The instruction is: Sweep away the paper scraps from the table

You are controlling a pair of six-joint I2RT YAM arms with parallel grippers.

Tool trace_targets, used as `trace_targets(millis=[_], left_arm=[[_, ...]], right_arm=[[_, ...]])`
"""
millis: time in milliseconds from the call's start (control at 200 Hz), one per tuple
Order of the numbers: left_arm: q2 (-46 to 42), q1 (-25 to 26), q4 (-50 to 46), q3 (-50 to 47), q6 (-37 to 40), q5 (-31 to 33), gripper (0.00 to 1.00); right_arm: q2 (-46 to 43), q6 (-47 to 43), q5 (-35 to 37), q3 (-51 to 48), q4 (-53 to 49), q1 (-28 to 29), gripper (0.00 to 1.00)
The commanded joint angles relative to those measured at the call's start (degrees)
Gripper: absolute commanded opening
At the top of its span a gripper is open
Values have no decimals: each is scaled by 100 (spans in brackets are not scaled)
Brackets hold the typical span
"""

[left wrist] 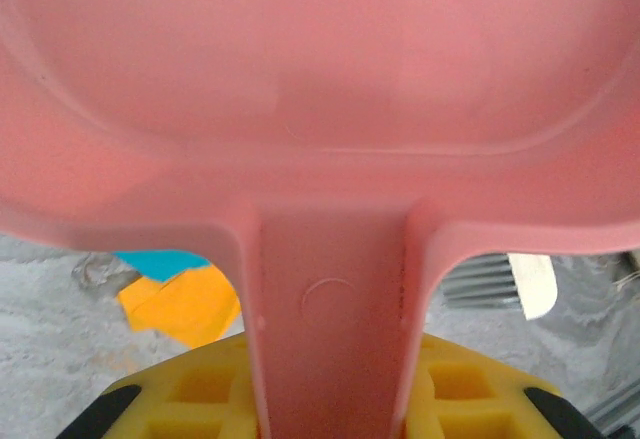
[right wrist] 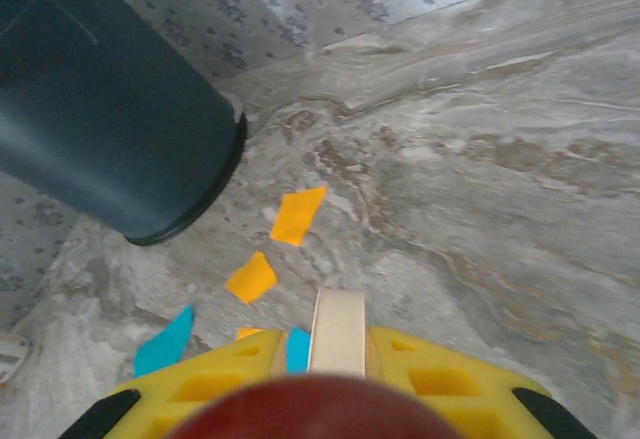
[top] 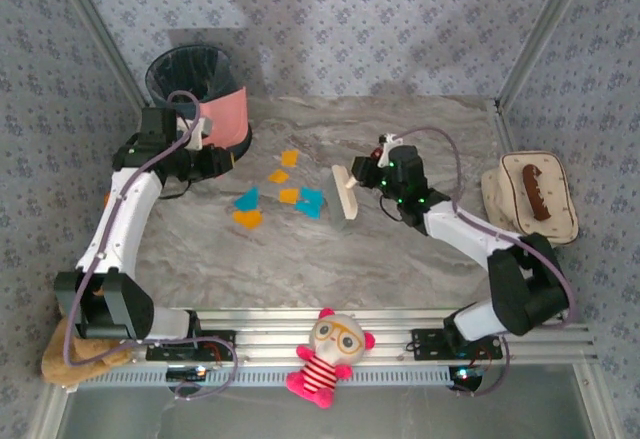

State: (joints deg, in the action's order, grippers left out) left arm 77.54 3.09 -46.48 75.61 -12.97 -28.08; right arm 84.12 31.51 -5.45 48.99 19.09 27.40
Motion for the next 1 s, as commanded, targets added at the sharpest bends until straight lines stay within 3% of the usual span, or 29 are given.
trace_targets(millis=[0,470,994], left_arm=[[-350,91,-298,-104,396,251,0],[-893,103,-275,-730,304,300,0],[-1065,96,-162,-890,169,443,0]], right_arm=[[383,409,-115,509,604,145,0],[2424,1572,-482,2221,1179,387,0],[3675,2123,-24,3130,1108,388,0]])
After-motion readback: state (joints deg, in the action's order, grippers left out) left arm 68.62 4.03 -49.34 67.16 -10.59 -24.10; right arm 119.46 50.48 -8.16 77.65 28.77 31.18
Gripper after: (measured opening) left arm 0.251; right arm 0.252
